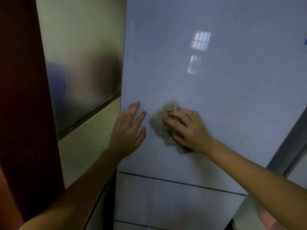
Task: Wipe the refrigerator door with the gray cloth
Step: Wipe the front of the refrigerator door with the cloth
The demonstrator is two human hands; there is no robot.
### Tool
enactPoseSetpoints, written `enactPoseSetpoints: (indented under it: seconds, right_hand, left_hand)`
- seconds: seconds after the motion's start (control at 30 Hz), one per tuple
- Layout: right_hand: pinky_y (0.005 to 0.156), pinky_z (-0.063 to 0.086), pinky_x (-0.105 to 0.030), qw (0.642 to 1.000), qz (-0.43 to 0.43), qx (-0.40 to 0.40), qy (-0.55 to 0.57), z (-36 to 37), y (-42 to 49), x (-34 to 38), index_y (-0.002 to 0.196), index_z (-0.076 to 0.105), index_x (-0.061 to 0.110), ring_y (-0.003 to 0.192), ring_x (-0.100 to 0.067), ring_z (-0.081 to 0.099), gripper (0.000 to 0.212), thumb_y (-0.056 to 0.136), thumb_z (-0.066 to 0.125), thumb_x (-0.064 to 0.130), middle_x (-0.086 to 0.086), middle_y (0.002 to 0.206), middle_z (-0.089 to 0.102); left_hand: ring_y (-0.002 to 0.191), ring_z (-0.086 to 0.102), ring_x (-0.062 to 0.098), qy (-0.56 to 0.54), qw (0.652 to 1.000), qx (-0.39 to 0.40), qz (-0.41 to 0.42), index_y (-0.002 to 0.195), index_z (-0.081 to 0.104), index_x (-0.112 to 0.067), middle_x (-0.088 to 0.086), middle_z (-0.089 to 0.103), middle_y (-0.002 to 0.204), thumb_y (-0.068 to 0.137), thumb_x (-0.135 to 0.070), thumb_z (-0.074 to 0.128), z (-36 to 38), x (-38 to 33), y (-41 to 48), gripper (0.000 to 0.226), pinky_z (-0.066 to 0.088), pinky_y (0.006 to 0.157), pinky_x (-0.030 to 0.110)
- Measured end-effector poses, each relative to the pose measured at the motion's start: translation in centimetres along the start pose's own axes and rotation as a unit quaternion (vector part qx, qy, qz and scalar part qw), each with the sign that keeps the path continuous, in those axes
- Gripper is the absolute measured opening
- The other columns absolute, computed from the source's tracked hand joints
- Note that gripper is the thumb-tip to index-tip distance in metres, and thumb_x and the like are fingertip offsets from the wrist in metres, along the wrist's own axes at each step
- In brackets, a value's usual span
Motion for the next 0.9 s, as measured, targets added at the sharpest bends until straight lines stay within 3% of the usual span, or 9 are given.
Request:
enactPoseSetpoints:
  seconds: [0.13, 0.23, 0.47, 0.57, 0.7, 0.9]
  right_hand:
    - [0.090, 0.048, -0.041, 0.994, -0.096, 0.049, 0.021, 1.7, -3.9, 2.1, 0.125, 0.071, 0.018, 0.114, -0.030, 0.063, 0.028, 0.098, 0.064, 0.024, -0.011, 0.128, 0.068]
    - [0.090, 0.048, -0.040, 0.992, -0.109, 0.058, 0.014, 0.7, -5.1, 0.7, 0.125, 0.071, 0.019, 0.114, -0.029, 0.063, 0.028, 0.099, 0.063, 0.025, -0.010, 0.127, 0.069]
    - [0.094, 0.047, -0.047, 0.991, 0.105, -0.074, -0.023, -2.5, -1.0, -3.3, 0.130, 0.064, 0.016, 0.115, -0.038, 0.062, 0.044, 0.088, 0.076, 0.023, -0.014, 0.130, 0.064]
    - [0.095, 0.044, -0.045, 0.998, 0.047, -0.041, -0.007, 0.0, -2.6, -0.8, 0.129, 0.067, 0.016, 0.116, -0.035, 0.059, 0.044, 0.087, 0.075, 0.024, -0.013, 0.133, 0.061]
    - [0.091, 0.044, -0.040, 0.998, -0.057, 0.033, 0.020, 2.4, -7.1, 2.7, 0.125, 0.072, 0.019, 0.116, -0.029, 0.058, 0.031, 0.095, 0.068, 0.024, -0.010, 0.127, 0.069]
    - [0.091, 0.046, -0.041, 1.000, -0.029, 0.005, 0.005, -0.7, -9.8, -0.4, 0.131, 0.065, 0.021, 0.118, -0.027, 0.057, 0.034, 0.096, 0.064, 0.025, -0.007, 0.133, 0.061]
  left_hand:
    - [0.146, 0.038, 0.037, 0.009, 1.000, 0.005, 0.015, 0.140, 0.055, -0.004, 0.024, 0.040, 0.156, 0.099, -0.031, 0.050, 0.0, 0.2, 0.0, 0.049, 0.030, 0.120, 0.044]
    - [0.145, 0.039, 0.037, 0.013, 1.000, 0.004, 0.016, 0.140, 0.055, -0.004, 0.024, 0.040, 0.156, 0.098, -0.031, 0.051, 0.0, 0.2, -0.1, 0.050, 0.028, 0.121, 0.043]
    - [0.145, 0.038, 0.038, 0.014, 1.000, 0.015, 0.012, 0.141, 0.054, -0.005, 0.024, 0.040, 0.156, 0.100, -0.034, 0.047, 0.1, 0.1, 0.0, 0.051, 0.030, 0.120, 0.045]
    - [0.147, 0.035, 0.036, 0.015, 1.000, 0.022, 0.008, 0.143, 0.051, -0.006, 0.023, 0.038, 0.157, 0.100, -0.035, 0.047, -0.1, 0.2, -0.2, 0.052, 0.023, 0.122, 0.041]
    - [0.146, 0.037, 0.038, 0.027, 0.999, 0.024, 0.018, 0.142, 0.052, -0.005, 0.023, 0.038, 0.157, 0.099, -0.031, 0.050, -0.4, 0.2, -0.1, 0.050, 0.029, 0.119, 0.044]
    - [0.147, 0.034, 0.039, 0.031, 0.999, 0.031, -0.018, 0.144, 0.050, -0.006, 0.024, 0.035, 0.159, 0.098, -0.033, 0.050, -0.2, -1.1, -0.1, 0.053, 0.028, 0.119, 0.046]
Point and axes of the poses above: each hand's wrist, its own y-axis towards the middle knuckle, its own z-axis out of the palm, x = y × z, the point moved 1 cm from there along y, towards the middle knuckle
